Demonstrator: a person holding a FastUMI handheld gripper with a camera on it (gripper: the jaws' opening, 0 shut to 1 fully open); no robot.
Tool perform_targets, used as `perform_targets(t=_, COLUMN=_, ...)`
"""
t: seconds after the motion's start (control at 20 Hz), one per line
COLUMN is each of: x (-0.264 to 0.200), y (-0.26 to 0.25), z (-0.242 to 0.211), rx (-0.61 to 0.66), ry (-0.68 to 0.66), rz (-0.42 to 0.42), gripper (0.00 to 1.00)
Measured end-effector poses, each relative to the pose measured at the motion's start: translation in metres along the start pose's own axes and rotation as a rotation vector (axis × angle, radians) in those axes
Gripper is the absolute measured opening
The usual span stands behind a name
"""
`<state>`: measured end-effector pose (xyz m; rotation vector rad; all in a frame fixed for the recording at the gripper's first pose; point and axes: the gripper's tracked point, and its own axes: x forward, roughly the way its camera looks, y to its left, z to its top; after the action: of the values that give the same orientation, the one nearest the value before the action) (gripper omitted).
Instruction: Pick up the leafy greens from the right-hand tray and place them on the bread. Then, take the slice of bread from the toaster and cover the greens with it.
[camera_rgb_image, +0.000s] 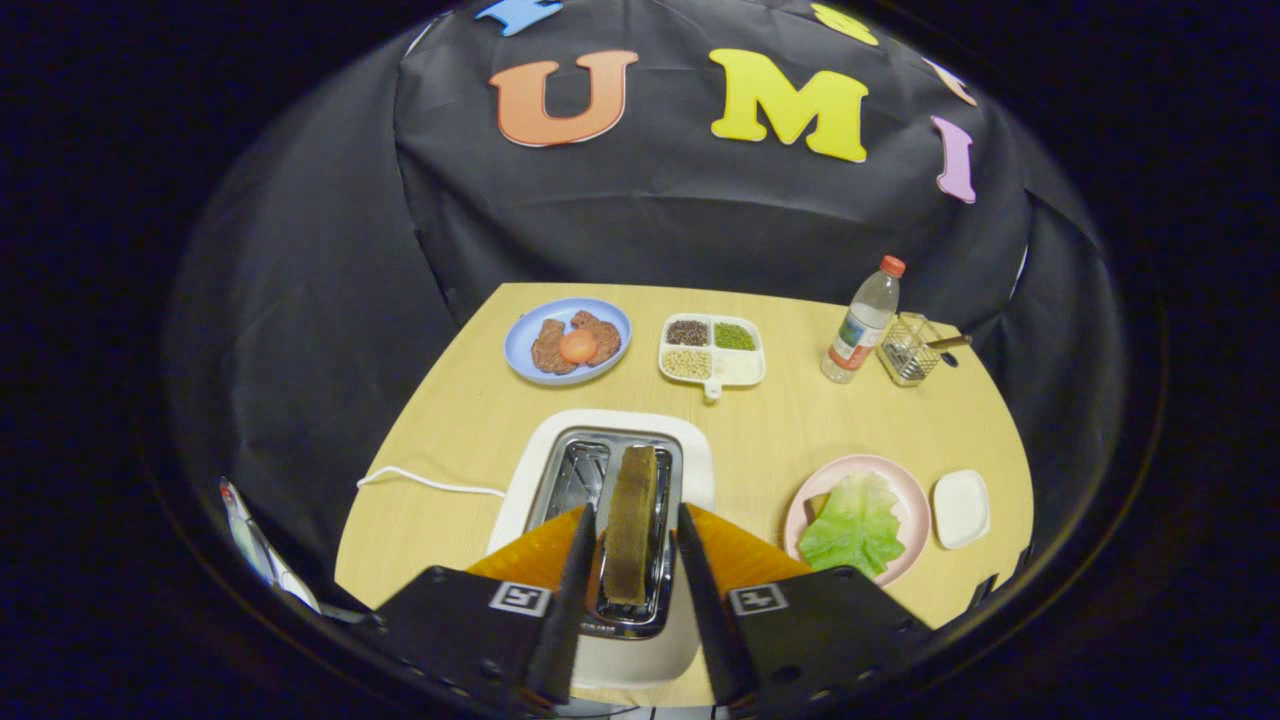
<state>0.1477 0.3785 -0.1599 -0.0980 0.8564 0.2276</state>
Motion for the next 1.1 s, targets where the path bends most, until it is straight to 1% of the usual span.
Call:
perform_targets(t=0.05, x=0.000, y=0.002, z=-0.004, rx=0.003, ry=0.015, rz=-0.008, gripper=0.30)
perform_targets(t=0.15, x=-0.003, y=0.001, z=-0.006, rx=-0.010, ry=0.035, rz=-0.024, gripper=0.18)
perform_targets(t=0.2, x=-0.006, y=-0.001, z=-0.003, rx=-0.015, ry=0.027, rz=-0.037, gripper=0.18)
perform_targets(t=0.25, x=-0.010, y=-0.001, z=-0.003, rx=-0.026, ry=0.026, rz=-0.041, gripper=0.11)
perform_targets(t=0.35, x=-0.020, y=0.005, z=-0.006, rx=-0.031, ry=0.034, rz=-0.026, gripper=0.11)
perform_targets(t=0.4, x=-0.024, y=0.008, z=-0.006, rx=-0.024, ry=0.032, rz=-0.006, gripper=0.08)
perform_targets(t=0.45, x=-0.031, y=0.010, z=-0.001, rx=-0.030, ry=0.016, rz=-0.003, gripper=0.06)
perform_targets(t=0.7, x=-0.076, y=0.010, z=0.026, rx=-0.023, ry=-0.072, rz=0.016, gripper=0.06)
perform_targets(t=0.85, x=-0.106, y=0.010, z=0.035, rx=-0.013, ry=-0.099, rz=0.060, gripper=0.06)
perform_targets(t=0.95, x=-0.124, y=0.002, z=0.043, rx=-0.010, ry=-0.128, rz=0.061, gripper=0.06)
perform_targets(t=1.1, x=-0.140, y=-0.014, z=0.049, rx=-0.011, ry=-0.170, rz=0.030, gripper=0.06)
